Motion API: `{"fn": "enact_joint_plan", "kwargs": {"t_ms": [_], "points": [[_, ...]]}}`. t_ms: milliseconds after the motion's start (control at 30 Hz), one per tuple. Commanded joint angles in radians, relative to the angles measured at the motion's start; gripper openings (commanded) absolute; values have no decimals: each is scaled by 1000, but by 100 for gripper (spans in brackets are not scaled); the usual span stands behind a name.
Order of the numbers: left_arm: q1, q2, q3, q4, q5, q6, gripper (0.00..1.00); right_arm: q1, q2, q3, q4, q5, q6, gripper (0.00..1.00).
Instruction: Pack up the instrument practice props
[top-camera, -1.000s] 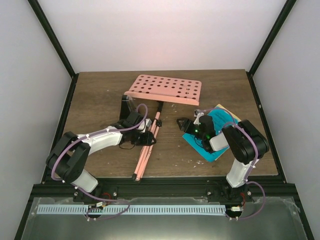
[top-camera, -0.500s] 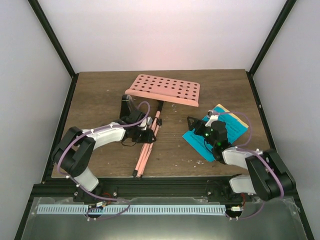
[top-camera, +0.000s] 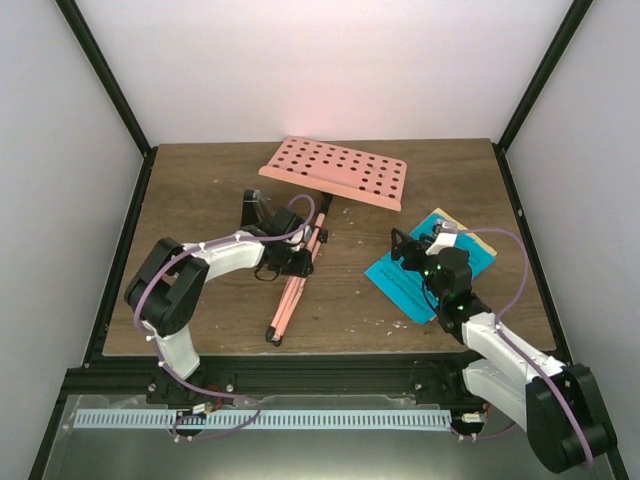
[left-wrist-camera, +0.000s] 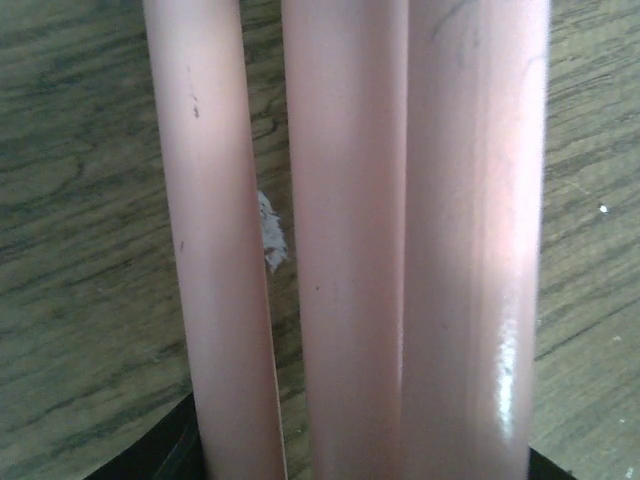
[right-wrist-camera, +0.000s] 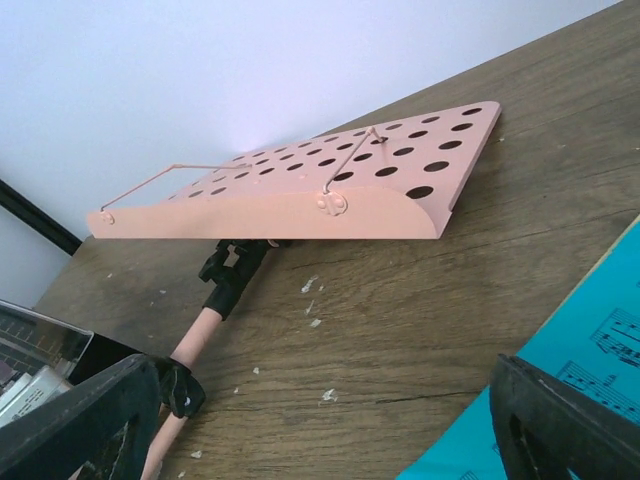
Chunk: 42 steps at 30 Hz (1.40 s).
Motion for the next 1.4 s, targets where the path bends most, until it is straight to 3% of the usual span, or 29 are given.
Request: {"fn": "enact_joint_plan", "kwargs": {"t_ms": [0,333,1067,1200,1367], "points": [[-9,-19,83,108,-107,93,24,-9,-39,-16,-55,54,-22,91],[-53,32,116,52,-212,121,39,-10,-45,-22,-54,57,-19,91],[-73,45,125,37,-240,104,62,-11,-68,-28,-53,57,-36,92],[-74,-4,123,47,-196,109,70,-10,-65,3,-51,2,-100,93],[-76,-122,182,58,-31,159,79,-12,-34,155,-156,-87,-199,98]]}}
